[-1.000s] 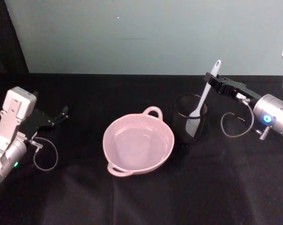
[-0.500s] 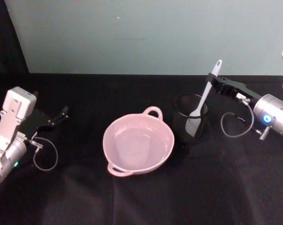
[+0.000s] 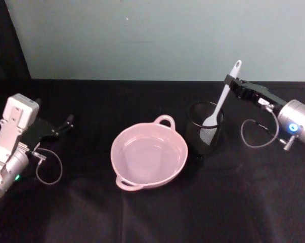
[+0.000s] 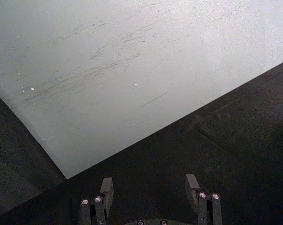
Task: Use the one hand to pick up the spoon and stir the clear water in the bowl.
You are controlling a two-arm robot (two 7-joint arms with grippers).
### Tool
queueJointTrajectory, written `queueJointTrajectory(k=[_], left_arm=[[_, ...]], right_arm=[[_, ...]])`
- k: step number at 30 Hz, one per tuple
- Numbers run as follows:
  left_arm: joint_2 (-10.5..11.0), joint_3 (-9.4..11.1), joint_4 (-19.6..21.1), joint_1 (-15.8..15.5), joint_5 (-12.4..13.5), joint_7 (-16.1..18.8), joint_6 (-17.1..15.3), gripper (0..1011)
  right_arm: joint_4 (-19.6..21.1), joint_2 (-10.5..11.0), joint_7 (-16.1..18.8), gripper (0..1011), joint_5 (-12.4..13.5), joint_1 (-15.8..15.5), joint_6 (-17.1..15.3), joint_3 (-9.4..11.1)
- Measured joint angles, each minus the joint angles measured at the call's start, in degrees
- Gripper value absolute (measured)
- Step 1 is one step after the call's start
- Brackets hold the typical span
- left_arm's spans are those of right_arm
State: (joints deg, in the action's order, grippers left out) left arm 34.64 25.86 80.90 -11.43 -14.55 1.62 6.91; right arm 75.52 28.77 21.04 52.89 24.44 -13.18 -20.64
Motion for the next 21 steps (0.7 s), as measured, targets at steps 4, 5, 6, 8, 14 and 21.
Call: queueJointTrajectory(k=[4, 5, 6, 8, 14, 21], left_arm=[[0.0, 0.0, 0.0, 0.0, 0.0, 0.0, 0.0, 1011], [0.0, 0.0, 0.0, 0.0, 0.0, 0.0, 0.0, 1011], [0.0, 0.0, 0.0, 0.0, 0.0, 0.0, 0.0, 1011], [0.0, 0.0, 0.0, 0.0, 0.0, 0.0, 0.0, 1011], [0.0, 0.0, 0.0, 0.0, 0.0, 0.0, 0.0, 1011], [0.0, 0.0, 0.0, 0.0, 0.0, 0.0, 0.0, 1011]], right_arm=[[2.8, 1.0, -0.9, 111, 0.6, -0.8, -0.2, 0.6], [3.3, 1.3, -1.1, 111, 0.7, -0.9, -0.3, 0.7], [3.8, 1.5, -1.3, 111, 0.8, -1.0, -0.4, 0.8], [5.4, 2.1, -2.0, 111, 1.2, -1.2, -1.0, 1.1], [9.6, 3.8, -4.2, 111, 4.2, -1.3, -4.3, 2.5], [15.9, 6.3, -5.9, 111, 6.8, -1.7, -6.1, 4.0]])
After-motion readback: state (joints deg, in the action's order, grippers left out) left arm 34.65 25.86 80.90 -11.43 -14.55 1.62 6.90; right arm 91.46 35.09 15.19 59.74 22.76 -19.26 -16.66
